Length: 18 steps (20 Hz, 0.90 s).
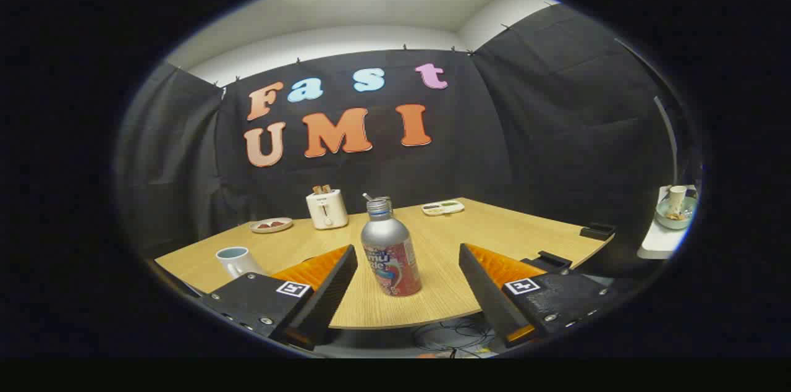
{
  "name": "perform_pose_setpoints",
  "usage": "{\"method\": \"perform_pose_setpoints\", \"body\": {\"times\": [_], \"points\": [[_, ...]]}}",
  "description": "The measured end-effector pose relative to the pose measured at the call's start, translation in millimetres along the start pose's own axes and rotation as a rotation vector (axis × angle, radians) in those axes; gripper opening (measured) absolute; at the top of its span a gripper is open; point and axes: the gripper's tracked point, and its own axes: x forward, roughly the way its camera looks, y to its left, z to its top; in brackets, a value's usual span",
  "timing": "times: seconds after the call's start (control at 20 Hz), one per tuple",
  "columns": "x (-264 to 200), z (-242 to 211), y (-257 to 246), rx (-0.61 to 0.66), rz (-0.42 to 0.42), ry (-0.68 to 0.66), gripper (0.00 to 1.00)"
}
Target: Take the bottle from table, then pour the juice into the cup, finally place the bottle on the coaster
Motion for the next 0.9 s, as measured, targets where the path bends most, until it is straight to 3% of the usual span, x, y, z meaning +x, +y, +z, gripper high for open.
{"method": "perform_pose_setpoints", "body": {"times": [0.4,0.9], "points": [[0.2,-7.2,-2.6,-0.135,-0.018,0.016,0.98],[3.4,-24.2,3.7,-0.150,0.001,0.059,0.98]]}}
